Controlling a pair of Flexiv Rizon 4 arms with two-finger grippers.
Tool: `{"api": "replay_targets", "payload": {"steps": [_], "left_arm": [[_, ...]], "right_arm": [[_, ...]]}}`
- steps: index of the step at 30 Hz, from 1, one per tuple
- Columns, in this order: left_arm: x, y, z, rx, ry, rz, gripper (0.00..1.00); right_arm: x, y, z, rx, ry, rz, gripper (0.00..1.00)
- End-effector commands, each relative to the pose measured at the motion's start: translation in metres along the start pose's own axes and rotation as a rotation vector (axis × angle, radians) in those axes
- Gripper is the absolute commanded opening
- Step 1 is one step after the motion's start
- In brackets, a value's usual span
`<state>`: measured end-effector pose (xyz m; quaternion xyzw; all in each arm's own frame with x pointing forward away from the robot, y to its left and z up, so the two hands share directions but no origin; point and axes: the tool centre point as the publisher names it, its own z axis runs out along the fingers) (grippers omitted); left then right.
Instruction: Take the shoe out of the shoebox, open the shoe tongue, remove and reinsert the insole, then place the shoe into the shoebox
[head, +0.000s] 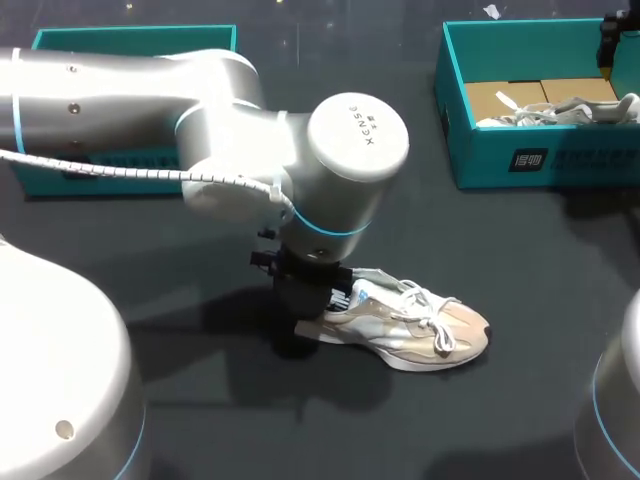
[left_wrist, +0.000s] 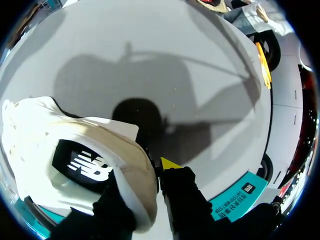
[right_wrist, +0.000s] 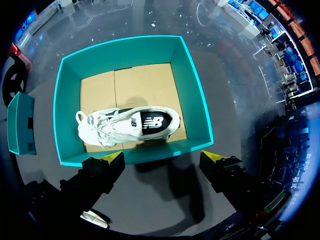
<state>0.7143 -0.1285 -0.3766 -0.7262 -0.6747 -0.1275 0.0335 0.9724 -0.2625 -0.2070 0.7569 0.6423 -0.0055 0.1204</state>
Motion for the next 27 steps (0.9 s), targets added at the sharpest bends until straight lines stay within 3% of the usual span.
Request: {"api": "replay_targets", "payload": {"steps": [1, 2, 3, 5, 7, 18, 23, 27], "left_arm": [[0.002, 0.000, 0.004, -0.001, -0.011, 0.004, 0.30], [0.003, 0.000, 0.004, 0.004, -0.018, 0.005, 0.46], [0.003, 0.000, 0.003, 0.004, -0.022, 0.006, 0.52], [0.005, 0.000, 0.001, 0.010, -0.032, 0.005, 0.81], [0.007, 0.001, -0.004, 0.004, -0.050, 0.007, 0.99], [0.029, 0.008, -0.066, 0.013, -0.215, -0.002, 1.00], [0.048, 0.011, -0.104, 0.097, -0.305, -0.088, 1.00], [0.067, 0.010, -0.129, 0.221, -0.359, -0.233, 1.00]], "right_arm": [[0.000, 0.000, 0.000, 0.000, 0.000, 0.000, 1.00], [0.000, 0.000, 0.000, 0.000, 0.000, 0.000, 1.00], [0.000, 0.000, 0.000, 0.000, 0.000, 0.000, 1.00], [0.000, 0.000, 0.000, 0.000, 0.000, 0.000, 1.00], [0.000, 0.000, 0.000, 0.000, 0.000, 0.000, 1.00], [0.000, 0.000, 0.000, 0.000, 0.000, 0.000, 1.00], [0.000, 0.000, 0.000, 0.000, 0.000, 0.000, 1.00], [0.000, 0.000, 0.000, 0.000, 0.000, 0.000, 1.00]]}}
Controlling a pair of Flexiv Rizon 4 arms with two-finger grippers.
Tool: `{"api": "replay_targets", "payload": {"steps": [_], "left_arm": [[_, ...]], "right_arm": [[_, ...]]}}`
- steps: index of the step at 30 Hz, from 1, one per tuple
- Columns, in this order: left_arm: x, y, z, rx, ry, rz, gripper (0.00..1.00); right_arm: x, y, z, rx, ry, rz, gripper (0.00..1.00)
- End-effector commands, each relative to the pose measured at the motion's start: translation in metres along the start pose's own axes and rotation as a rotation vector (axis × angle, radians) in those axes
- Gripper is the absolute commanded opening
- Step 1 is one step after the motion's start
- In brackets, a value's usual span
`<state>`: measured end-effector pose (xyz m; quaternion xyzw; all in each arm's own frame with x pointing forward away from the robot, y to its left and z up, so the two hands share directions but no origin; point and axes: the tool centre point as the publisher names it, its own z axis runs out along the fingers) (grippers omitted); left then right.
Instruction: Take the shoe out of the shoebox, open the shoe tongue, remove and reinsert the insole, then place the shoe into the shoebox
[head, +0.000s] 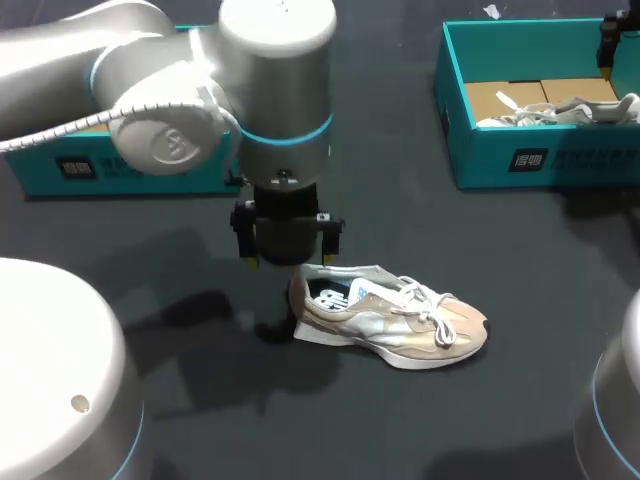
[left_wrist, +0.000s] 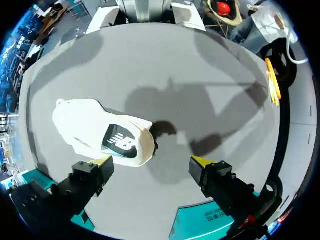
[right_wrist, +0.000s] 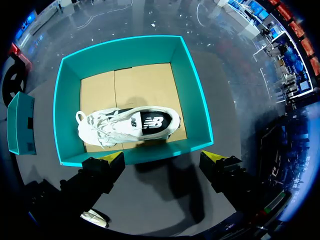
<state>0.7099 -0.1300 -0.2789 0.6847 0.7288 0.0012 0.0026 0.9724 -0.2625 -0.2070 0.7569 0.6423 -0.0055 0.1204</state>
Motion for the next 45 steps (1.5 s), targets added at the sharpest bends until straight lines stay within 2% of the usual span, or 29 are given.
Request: {"api": "replay_targets", "payload": {"steps": [1, 6, 9, 11, 12, 26, 30, 35, 36, 37, 38, 39, 40, 45], "left_arm": [[0.040, 0.002, -0.051, 0.122, -0.144, -0.138, 1.00], [0.062, -0.012, -0.083, 0.218, -0.216, -0.287, 1.00], [0.073, -0.021, -0.093, 0.280, -0.238, -0.401, 1.00], [0.077, -0.026, -0.096, 0.359, -0.243, -0.436, 1.00], [0.078, -0.029, -0.095, 0.389, -0.225, -0.413, 1.00], [0.078, -0.029, -0.095, 0.389, -0.225, -0.413, 1.00], [0.084, -0.023, -0.080, 0.532, -0.257, -0.633, 1.00], [0.096, -0.028, -0.065, 0.679, -0.286, -0.813, 1.00], [0.101, -0.029, -0.063, 0.724, -0.281, -0.841, 1.00], [0.102, -0.029, -0.062, 0.724, -0.275, -0.872, 1.00], [0.105, -0.028, -0.061, 0.761, -0.252, -0.917, 1.00], [0.109, -0.026, -0.062, 0.774, -0.225, -0.931, 1.00], [0.111, -0.024, -0.064, 0.731, -0.208, -0.946, 1.00], [0.111, -0.024, -0.064, 0.731, -0.208, -0.946, 1.00]], "right_arm": [[0.000, 0.000, 0.000, 0.000, 0.000, 0.000, 1.00], [0.000, 0.000, 0.000, 0.000, 0.000, 0.000, 1.00], [0.000, 0.000, 0.000, 0.000, 0.000, 0.000, 1.00], [0.000, 0.000, 0.000, 0.000, 0.000, 0.000, 1.00], [0.000, 0.000, 0.000, 0.000, 0.000, 0.000, 1.00], [0.000, 0.000, 0.000, 0.000, 0.000, 0.000, 1.00], [0.000, 0.000, 0.000, 0.000, 0.000, 0.000, 1.00], [0.000, 0.000, 0.000, 0.000, 0.000, 0.000, 1.00], [0.000, 0.000, 0.000, 0.000, 0.000, 0.000, 1.00], [0.000, 0.000, 0.000, 0.000, 0.000, 0.000, 1.00], [0.000, 0.000, 0.000, 0.000, 0.000, 0.000, 1.00], [0.000, 0.000, 0.000, 0.000, 0.000, 0.000, 1.00], [0.000, 0.000, 0.000, 0.000, 0.000, 0.000, 1.00], [0.000, 0.000, 0.000, 0.000, 0.000, 0.000, 1.00]]}}
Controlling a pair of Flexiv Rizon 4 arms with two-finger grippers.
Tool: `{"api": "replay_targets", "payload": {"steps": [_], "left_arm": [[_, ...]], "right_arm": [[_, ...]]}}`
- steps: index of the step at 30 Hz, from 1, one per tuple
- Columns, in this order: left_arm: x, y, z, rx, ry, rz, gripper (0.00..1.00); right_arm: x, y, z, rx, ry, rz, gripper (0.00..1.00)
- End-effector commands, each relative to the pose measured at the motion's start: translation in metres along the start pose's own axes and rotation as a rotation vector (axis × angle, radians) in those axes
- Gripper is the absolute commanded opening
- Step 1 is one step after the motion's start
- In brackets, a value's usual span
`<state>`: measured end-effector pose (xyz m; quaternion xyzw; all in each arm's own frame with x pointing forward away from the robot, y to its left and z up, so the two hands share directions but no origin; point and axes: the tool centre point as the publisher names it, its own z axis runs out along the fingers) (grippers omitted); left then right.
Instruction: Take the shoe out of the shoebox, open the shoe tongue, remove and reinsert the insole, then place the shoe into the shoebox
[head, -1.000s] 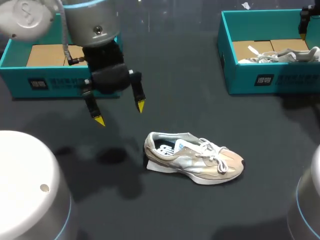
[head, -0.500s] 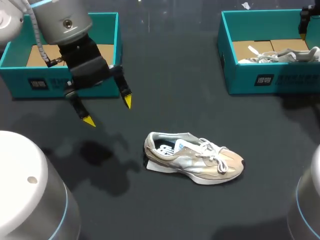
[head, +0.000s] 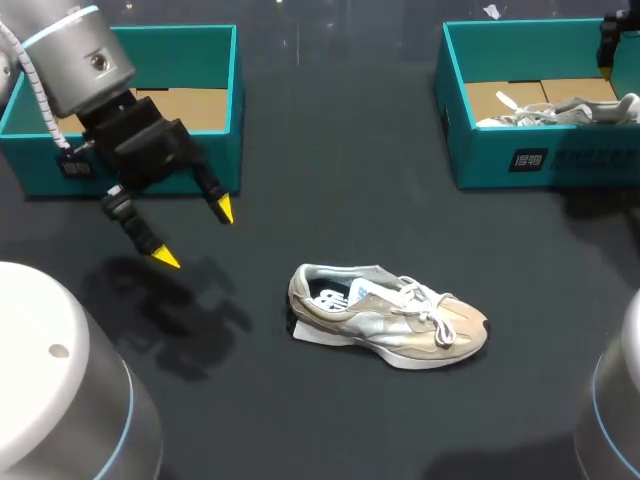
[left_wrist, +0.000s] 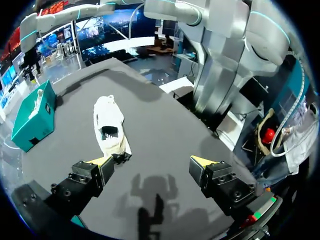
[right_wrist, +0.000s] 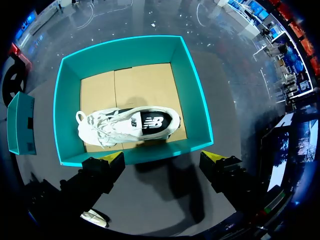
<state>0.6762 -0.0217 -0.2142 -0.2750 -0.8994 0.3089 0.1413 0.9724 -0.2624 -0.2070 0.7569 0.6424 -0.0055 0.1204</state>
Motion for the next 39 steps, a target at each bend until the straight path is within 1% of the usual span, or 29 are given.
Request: {"api": "replay_targets", "payload": {"steps": [1, 4, 5, 6, 7, 8, 9, 10, 14, 15, 19, 21, 34, 35, 37, 38, 39], "left_arm": [[-0.001, 0.003, 0.000, 0.034, 0.008, -0.075, 1.00], [-0.001, 0.003, 0.000, 0.034, 0.008, -0.075, 1.00], [-0.002, 0.010, 0.004, 0.065, -0.025, -0.103, 1.00], [-0.003, 0.018, 0.007, 0.113, -0.007, -0.132, 1.00], [-0.003, 0.026, 0.010, 0.153, -0.029, -0.135, 1.00], [-0.003, 0.031, 0.011, 0.174, -0.038, -0.153, 1.00], [-0.004, 0.041, 0.016, 0.204, -0.037, -0.184, 1.00], [-0.002, 0.047, 0.019, 0.222, -0.056, -0.178, 1.00], [-0.001, 0.066, 0.029, 0.283, -0.077, -0.228, 1.00], [0.000, 0.071, 0.031, 0.311, -0.076, -0.233, 1.00], [0.006, 0.081, 0.040, 0.355, -0.101, -0.266, 1.00], [0.009, 0.083, 0.045, 0.396, -0.099, -0.300, 1.00], [0.010, 0.084, 0.046, 0.401, -0.097, -0.304, 1.00], [0.009, 0.089, 0.049, 0.425, -0.104, -0.298, 1.00], [0.006, 0.101, 0.056, 0.449, -0.150, -0.305, 1.00], [0.006, 0.106, 0.058, 0.476, -0.154, -0.303, 1.00], [0.005, 0.112, 0.061, 0.482, -0.175, -0.311, 1.00]], "right_arm": [[0.000, 0.000, 0.000, 0.000, 0.000, 0.000, 1.00], [0.000, 0.000, 0.000, 0.000, 0.000, 0.000, 1.00], [0.000, 0.000, 0.000, 0.000, 0.000, 0.000, 1.00], [0.000, 0.000, 0.000, 0.000, 0.000, 0.000, 1.00], [0.000, 0.000, 0.000, 0.000, 0.000, 0.000, 1.00], [0.000, 0.000, 0.000, 0.000, 0.000, 0.000, 1.00], [0.000, 0.000, 0.000, 0.000, 0.000, 0.000, 1.00], [0.000, 0.000, 0.000, 0.000, 0.000, 0.000, 1.00], [0.000, 0.000, 0.000, 0.000, 0.000, 0.000, 1.00], [0.000, 0.000, 0.000, 0.000, 0.000, 0.000, 1.00], [0.000, 0.000, 0.000, 0.000, 0.000, 0.000, 1.00], [0.000, 0.000, 0.000, 0.000, 0.000, 0.000, 1.00], [0.000, 0.000, 0.000, 0.000, 0.000, 0.000, 1.00], [0.000, 0.000, 0.000, 0.000, 0.000, 0.000, 1.00], [0.000, 0.000, 0.000, 0.000, 0.000, 0.000, 1.00], [0.000, 0.000, 0.000, 0.000, 0.000, 0.000, 1.00], [0.000, 0.000, 0.000, 0.000, 0.000, 0.000, 1.00]]}}
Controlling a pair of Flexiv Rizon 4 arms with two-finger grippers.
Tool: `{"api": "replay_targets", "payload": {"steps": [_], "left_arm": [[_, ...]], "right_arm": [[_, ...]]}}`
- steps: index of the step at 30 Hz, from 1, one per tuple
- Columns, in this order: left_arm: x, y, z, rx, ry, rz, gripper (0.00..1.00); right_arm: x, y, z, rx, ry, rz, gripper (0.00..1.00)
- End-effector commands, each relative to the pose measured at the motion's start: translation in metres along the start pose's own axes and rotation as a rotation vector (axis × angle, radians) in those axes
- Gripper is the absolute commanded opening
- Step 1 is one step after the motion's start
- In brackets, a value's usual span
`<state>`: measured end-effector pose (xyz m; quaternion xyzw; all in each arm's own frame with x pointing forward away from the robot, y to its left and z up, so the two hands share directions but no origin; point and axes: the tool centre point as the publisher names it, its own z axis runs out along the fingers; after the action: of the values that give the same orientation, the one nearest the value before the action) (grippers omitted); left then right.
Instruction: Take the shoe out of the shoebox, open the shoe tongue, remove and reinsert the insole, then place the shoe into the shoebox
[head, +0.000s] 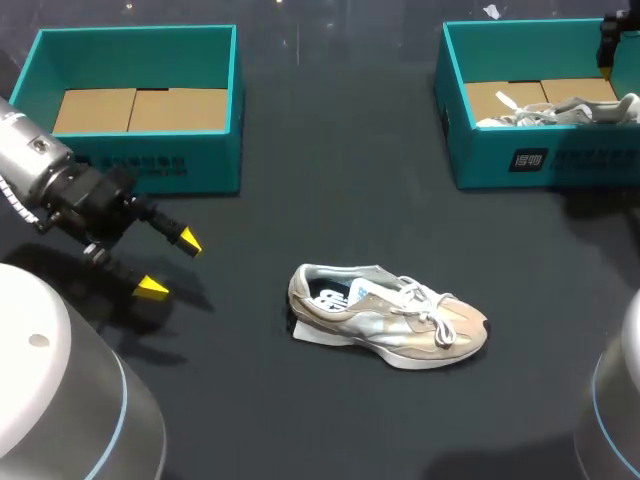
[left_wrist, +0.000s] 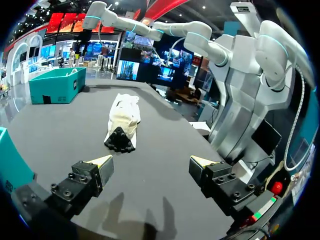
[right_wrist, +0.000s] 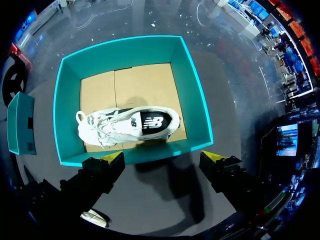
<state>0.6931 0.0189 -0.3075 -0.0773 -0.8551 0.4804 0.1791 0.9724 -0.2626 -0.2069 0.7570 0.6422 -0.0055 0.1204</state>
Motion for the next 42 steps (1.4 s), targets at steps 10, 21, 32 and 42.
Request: {"api": "replay_targets", "payload": {"steps": [10, 21, 32, 42], "left_arm": [[-0.013, 0.043, 0.014, 0.136, -0.121, 0.011, 1.00], [-0.018, 0.048, 0.021, 0.139, -0.113, 0.037, 1.00], [-0.036, 0.045, 0.041, 0.175, -0.108, 0.097, 1.00], [-0.050, 0.038, 0.065, 0.180, -0.093, 0.118, 1.00]], "right_arm": [[0.000, 0.000, 0.000, 0.000, 0.000, 0.000, 1.00], [0.000, 0.000, 0.000, 0.000, 0.000, 0.000, 1.00], [0.000, 0.000, 0.000, 0.000, 0.000, 0.000, 1.00], [0.000, 0.000, 0.000, 0.000, 0.000, 0.000, 1.00]]}}
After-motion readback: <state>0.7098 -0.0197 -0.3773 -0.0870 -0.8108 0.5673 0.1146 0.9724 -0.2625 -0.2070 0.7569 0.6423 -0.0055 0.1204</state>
